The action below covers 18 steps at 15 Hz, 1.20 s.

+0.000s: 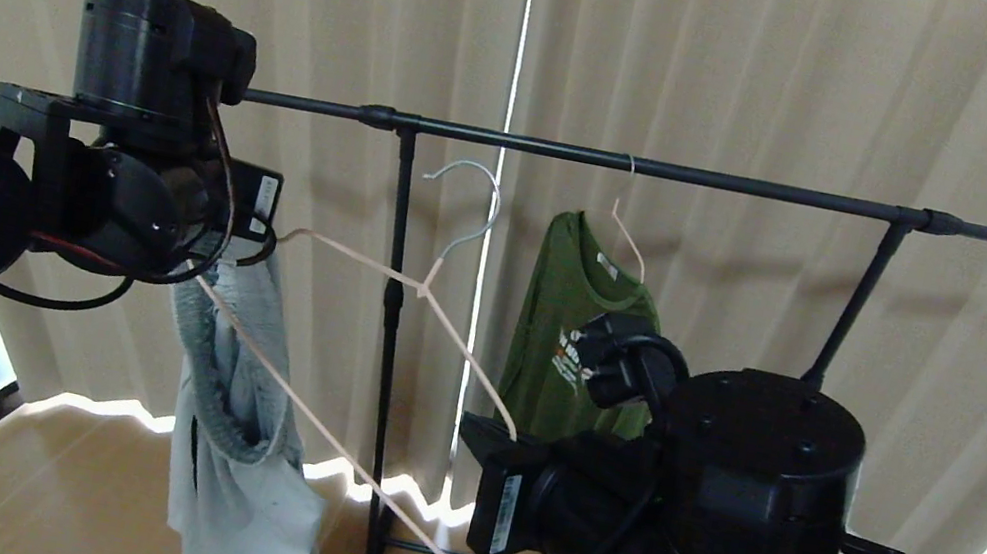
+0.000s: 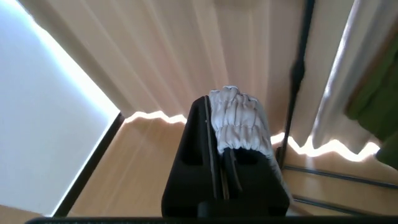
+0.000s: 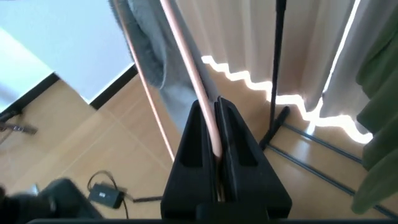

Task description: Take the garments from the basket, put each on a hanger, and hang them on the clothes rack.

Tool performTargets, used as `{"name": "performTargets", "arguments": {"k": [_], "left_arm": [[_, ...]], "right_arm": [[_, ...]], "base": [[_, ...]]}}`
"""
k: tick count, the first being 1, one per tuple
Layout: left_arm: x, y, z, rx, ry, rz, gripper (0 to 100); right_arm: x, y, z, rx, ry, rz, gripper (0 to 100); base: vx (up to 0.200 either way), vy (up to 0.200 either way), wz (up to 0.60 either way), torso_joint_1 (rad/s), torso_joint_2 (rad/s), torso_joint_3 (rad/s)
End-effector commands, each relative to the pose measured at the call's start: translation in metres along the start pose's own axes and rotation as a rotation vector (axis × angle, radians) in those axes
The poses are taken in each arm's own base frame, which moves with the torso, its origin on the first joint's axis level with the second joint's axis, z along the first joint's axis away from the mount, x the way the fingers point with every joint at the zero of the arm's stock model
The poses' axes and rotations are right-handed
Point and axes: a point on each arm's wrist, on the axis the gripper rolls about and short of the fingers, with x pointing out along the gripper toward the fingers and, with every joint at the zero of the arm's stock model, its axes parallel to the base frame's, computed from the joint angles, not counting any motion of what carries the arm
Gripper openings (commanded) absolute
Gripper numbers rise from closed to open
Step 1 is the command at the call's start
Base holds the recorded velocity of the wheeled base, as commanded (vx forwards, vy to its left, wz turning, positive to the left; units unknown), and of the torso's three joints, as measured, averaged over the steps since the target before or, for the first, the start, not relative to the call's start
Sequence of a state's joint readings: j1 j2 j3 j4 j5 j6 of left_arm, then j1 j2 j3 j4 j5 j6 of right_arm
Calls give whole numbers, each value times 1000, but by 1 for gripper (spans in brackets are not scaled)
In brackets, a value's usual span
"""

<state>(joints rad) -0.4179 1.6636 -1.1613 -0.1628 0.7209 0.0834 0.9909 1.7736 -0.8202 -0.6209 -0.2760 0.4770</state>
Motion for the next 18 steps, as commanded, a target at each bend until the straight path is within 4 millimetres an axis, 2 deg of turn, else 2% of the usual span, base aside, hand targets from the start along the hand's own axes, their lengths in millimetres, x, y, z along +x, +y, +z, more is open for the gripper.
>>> {"name": "performTargets", "arguments": {"k": [1,2,5,7,12,18], "left_arm": [[0,1,0,0,1,19,0],[1,1,-3,13,11,35,0],[-1,0,-29,172,82,55,0],[-3,-1,-35,247,127,43,0],[-9,2,-37,338,214,22,0],[-7,0,-37,320,216,25,0]], "right_arm": [[4,0,-4,6,14,-15,0],[2,-1,-4,6,14,-21,0],[-6,-6,-4,-18,32,-131,0],[-4,-5,1,-11,34,-171,0],[2,-14,9,12,14,-218,0],[2,-20,13,20,-26,-286,0]], "base": [[0,0,0,0,0,0],[0,0,0,0,0,0],[0,0,0,0,0,0],[0,0,0,0,0,0],[0,0,0,0,0,0],[0,0,0,0,0,0]]}}
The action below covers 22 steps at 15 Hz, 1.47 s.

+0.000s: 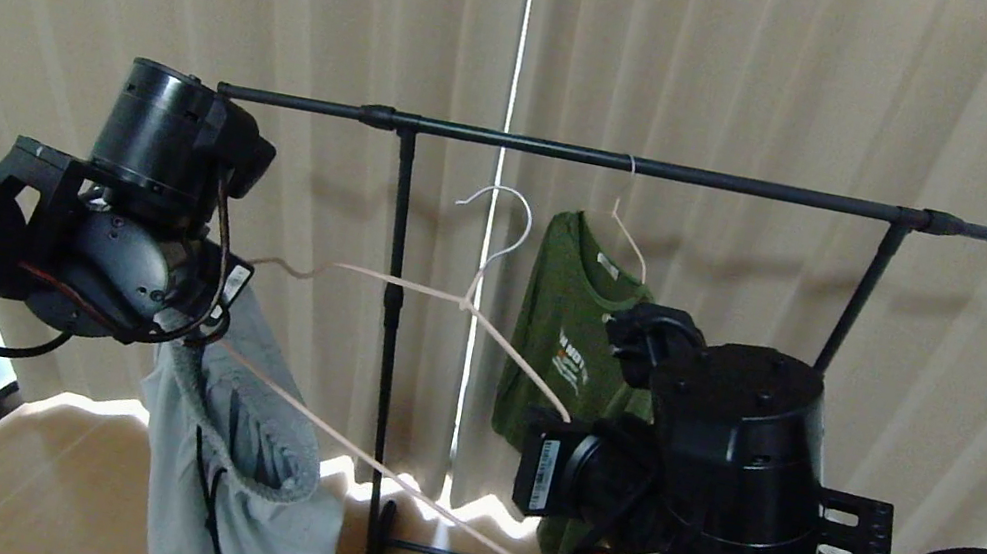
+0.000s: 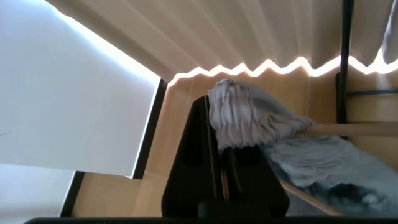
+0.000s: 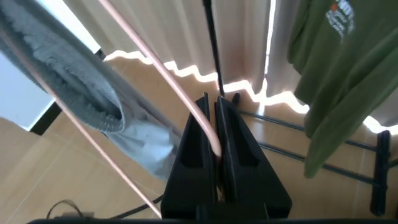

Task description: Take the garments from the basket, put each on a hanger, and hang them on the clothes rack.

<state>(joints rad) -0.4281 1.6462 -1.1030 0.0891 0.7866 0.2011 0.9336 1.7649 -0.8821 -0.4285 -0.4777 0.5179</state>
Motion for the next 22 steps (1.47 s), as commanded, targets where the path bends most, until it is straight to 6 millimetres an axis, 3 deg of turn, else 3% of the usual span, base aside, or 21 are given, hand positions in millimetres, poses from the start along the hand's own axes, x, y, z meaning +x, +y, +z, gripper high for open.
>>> {"name": "performTargets", "arguments": {"k": [1,5,9,11,16,22], "left_arm": [[1,-1,2,-12,-2,0,0],[13,-8,19,-64,-14,4,0],[22,-12,31,-94,-23,12,0],[25,-14,33,-97,-23,12,0],[22,-16,39,-116,-37,5,0],[5,-2,41,-173,-75,3,0]], "right_arm": [[1,0,3,6,-17,-10,0],[-8,9,2,10,10,81,0],[-32,9,8,55,96,288,0],[-29,12,7,58,99,288,0],[5,24,-5,53,96,184,0],[33,42,-13,45,91,161,0]], "base": [[0,0,0,0,0,0],[0,0,0,0,0,0],[0,0,0,0,0,0],[0,0,0,0,0,0],[0,0,0,0,0,0],[0,0,0,0,0,0]]}}
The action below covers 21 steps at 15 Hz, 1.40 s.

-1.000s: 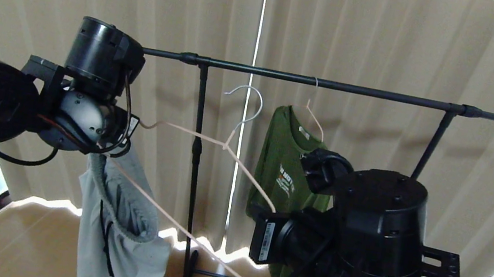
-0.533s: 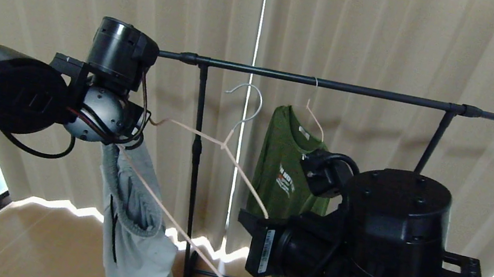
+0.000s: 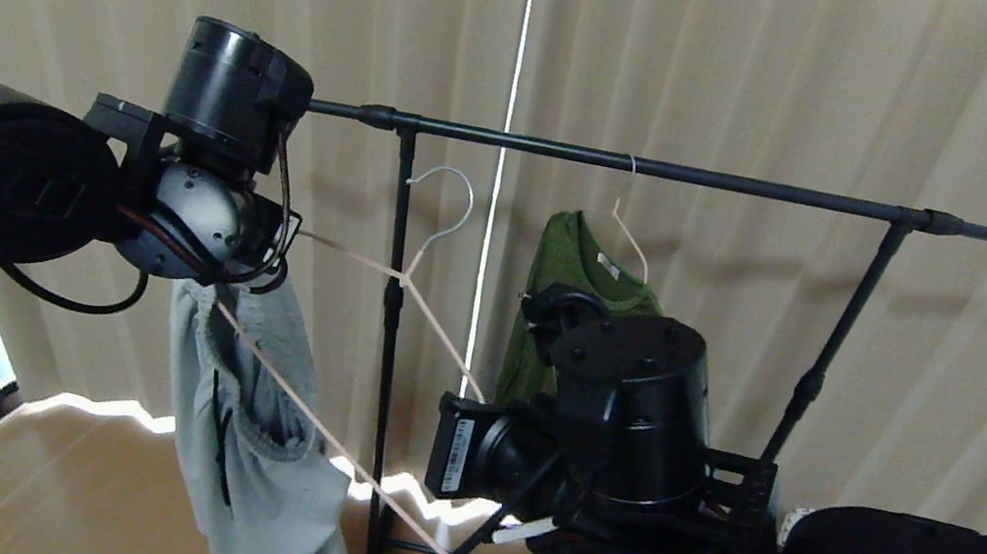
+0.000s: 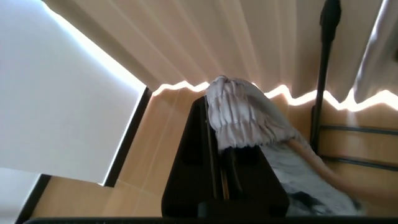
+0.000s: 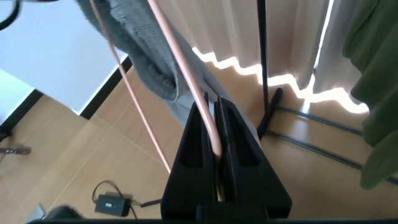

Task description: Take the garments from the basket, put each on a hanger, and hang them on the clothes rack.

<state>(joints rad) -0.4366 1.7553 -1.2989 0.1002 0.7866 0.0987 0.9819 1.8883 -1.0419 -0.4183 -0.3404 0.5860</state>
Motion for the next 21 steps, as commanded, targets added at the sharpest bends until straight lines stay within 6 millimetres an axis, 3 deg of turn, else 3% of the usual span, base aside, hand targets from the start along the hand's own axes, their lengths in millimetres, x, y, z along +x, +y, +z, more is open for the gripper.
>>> {"name": "performTargets", "arguments": {"k": [1,5,7,8,10,13,17,21], "left_arm": [[-9,6,3,-25,-23,-5,0],[-48,2,9,-67,-94,-88,0],[-57,-2,10,-68,-109,-117,0],[-75,-12,11,-65,-139,-174,0],[-87,-19,10,-60,-158,-215,0],[-112,-19,3,-31,-190,-291,0],[-118,-15,-16,42,-159,-413,0],[-120,-10,-21,57,-162,-437,0]], "right_arm": [[12,2,-11,-13,24,-10,0],[33,10,-13,-11,18,-10,0],[35,11,-12,-9,13,-6,0],[36,11,-9,-5,7,-7,0],[36,8,-7,-1,1,-13,0],[34,1,1,11,-16,-29,0],[16,-3,6,10,-34,-25,0],[-4,-10,7,-58,-103,18,0]], "base": [[0,0,0,0,0,0],[0,0,0,0,0,0],[0,0,0,0,0,0],[0,0,0,0,0,0],[0,0,0,0,0,0],[0,0,0,0,0,0],[0,0,0,0,0,0],[0,0,0,0,0,0]]}}
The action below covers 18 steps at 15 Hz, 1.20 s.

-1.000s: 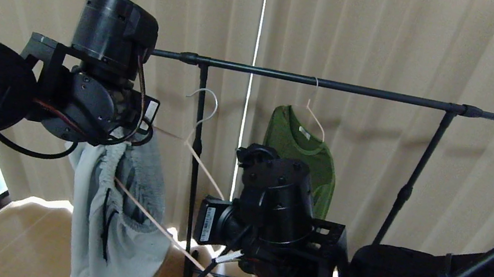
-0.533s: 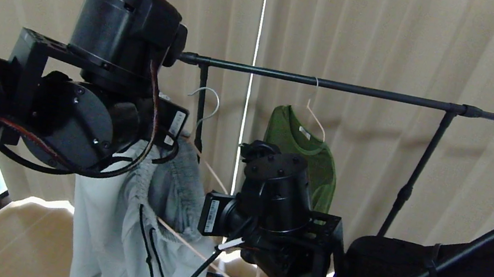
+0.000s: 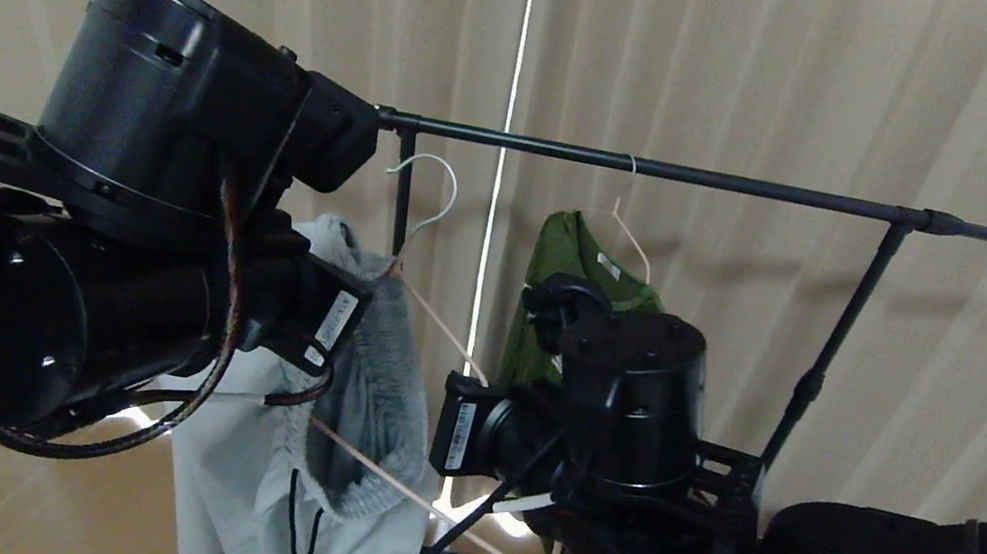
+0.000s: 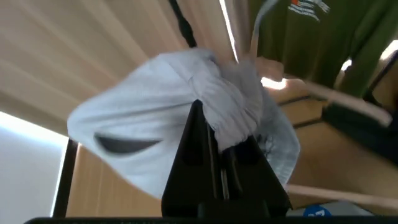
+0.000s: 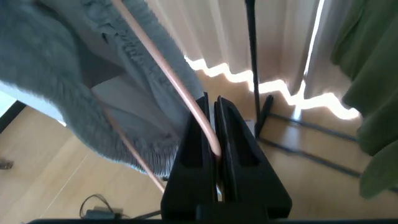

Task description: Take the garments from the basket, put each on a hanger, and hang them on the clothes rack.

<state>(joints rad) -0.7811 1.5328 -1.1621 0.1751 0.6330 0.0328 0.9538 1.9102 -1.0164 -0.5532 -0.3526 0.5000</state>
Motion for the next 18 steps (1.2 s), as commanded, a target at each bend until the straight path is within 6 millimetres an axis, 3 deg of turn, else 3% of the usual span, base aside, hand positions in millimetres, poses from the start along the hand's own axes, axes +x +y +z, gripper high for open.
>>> {"name": "performTargets", "arguments": {"k": [1,9,10,16,18], "left_arm": [[-6,4,0,-10,-12,0,0],[-33,18,-21,-4,-41,-211,0],[-33,17,-23,-2,-37,-211,100],[-43,24,-33,21,-47,-253,100],[-60,35,-53,86,-67,-267,100]], "right_arm": [[-14,-4,3,-22,-30,21,0],[-22,-10,8,-61,-133,60,0],[-23,-10,8,-61,-135,63,0],[-25,-14,16,-54,-156,52,0],[-27,-25,25,-69,-178,19,0]], "base": [[0,0,0,0,0,0],[0,0,0,0,0,0],[0,0,0,0,0,0],[0,0,0,0,0,0],[0,0,0,0,0,0]]}}
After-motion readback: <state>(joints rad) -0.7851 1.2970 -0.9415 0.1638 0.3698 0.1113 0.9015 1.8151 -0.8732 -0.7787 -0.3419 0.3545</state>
